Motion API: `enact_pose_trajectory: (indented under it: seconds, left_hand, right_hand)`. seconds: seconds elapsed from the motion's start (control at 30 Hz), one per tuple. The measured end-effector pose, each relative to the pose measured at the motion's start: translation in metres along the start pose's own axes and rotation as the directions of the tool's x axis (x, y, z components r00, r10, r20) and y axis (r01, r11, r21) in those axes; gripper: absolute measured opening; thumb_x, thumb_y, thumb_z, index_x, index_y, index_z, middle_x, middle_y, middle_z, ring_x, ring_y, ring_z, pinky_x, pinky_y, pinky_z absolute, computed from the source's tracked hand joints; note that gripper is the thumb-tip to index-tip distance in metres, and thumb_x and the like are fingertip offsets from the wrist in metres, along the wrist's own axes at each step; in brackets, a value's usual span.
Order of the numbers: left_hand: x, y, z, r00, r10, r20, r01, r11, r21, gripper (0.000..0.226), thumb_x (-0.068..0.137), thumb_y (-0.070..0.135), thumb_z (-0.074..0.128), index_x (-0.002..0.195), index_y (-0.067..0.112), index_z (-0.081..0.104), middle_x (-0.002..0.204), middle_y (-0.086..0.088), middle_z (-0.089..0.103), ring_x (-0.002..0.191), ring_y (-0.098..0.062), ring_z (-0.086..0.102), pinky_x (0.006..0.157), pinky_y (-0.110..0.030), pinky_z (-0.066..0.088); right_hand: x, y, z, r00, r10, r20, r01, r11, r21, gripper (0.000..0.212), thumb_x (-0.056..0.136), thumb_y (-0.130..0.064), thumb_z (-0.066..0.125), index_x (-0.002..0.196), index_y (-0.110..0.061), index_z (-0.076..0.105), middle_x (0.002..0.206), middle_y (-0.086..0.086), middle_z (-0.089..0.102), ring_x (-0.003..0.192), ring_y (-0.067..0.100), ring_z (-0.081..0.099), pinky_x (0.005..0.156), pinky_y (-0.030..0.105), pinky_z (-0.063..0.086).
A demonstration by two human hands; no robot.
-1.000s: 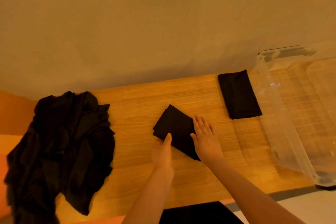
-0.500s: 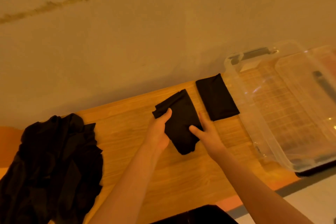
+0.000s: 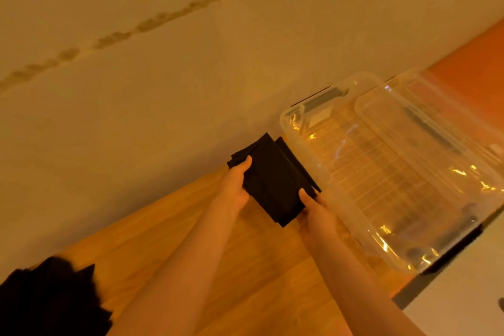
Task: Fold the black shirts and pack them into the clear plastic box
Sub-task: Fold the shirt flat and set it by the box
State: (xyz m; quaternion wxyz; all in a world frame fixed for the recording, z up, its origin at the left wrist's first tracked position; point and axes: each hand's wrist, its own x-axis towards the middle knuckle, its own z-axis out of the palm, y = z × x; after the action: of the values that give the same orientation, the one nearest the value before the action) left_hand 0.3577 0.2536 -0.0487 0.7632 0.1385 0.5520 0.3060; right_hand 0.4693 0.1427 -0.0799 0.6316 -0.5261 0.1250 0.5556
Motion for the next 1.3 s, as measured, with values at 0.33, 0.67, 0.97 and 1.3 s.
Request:
enact_pose_trajectory:
  seconds: [0.33, 0.67, 0.97, 1.3]
  left_hand:
    - [0.064, -0.011, 0.016, 0.877, 0.48, 0.029, -0.397, 0.687, 0.608, 0.048, 0.09, 0.013, 0.058, 0.135, 0.012, 0.042, 0.136, -0.005, 0.047, 0.124, -0.02, 0.045, 0.094, -0.024, 0.04]
    - [0.04, -0.077, -0.034, 0.802, 0.372, 0.468, -0.438, -0.168, 0.883, 0.071, 0.097, 0.042, 0.033, 0.148, 0.011, -0.006, 0.152, -0.003, -0.02, 0.141, -0.017, -0.015, 0.118, -0.033, 0.008]
    - [0.051, -0.059, -0.027, 0.833, 0.327, 0.447, -0.273, -0.46, 0.845, 0.068, 0.097, 0.049, 0.022, 0.148, 0.016, -0.01, 0.156, -0.006, -0.015, 0.143, -0.024, -0.015, 0.116, -0.043, 0.001]
    - [-0.057, -0.071, -0.097, 0.881, 0.449, 0.152, -0.085, -0.164, 0.983, 0.067, 0.093, 0.056, 0.008, 0.149, 0.021, 0.0, 0.157, -0.002, -0.009, 0.144, -0.021, -0.011, 0.115, -0.041, -0.004]
  right_hand:
    - [0.015, 0.01, 0.008, 0.853, -0.374, -0.364, 0.233, 0.897, -0.376, 0.043, 0.09, -0.017, 0.058, 0.132, -0.016, 0.049, 0.131, 0.003, 0.053, 0.124, 0.021, 0.048, 0.094, 0.033, 0.04]
    - [0.003, 0.045, -0.03, 0.706, -0.578, 0.41, 0.406, -0.145, -0.902, 0.051, 0.099, -0.03, 0.035, 0.145, -0.016, 0.016, 0.152, -0.002, 0.012, 0.139, 0.005, 0.001, 0.117, 0.029, 0.005]
    - [0.036, 0.02, -0.024, 0.8, -0.236, 0.552, 0.319, -0.611, -0.725, 0.093, 0.063, -0.066, -0.04, 0.139, -0.021, -0.011, 0.147, -0.005, -0.017, 0.135, 0.014, -0.022, 0.108, 0.035, -0.017]
    - [-0.024, 0.032, 0.0, 0.678, -0.062, 0.732, 0.547, -0.623, -0.559, 0.089, 0.078, -0.063, -0.027, 0.145, -0.015, 0.007, 0.152, 0.0, 0.004, 0.139, 0.016, -0.005, 0.112, 0.036, -0.003]
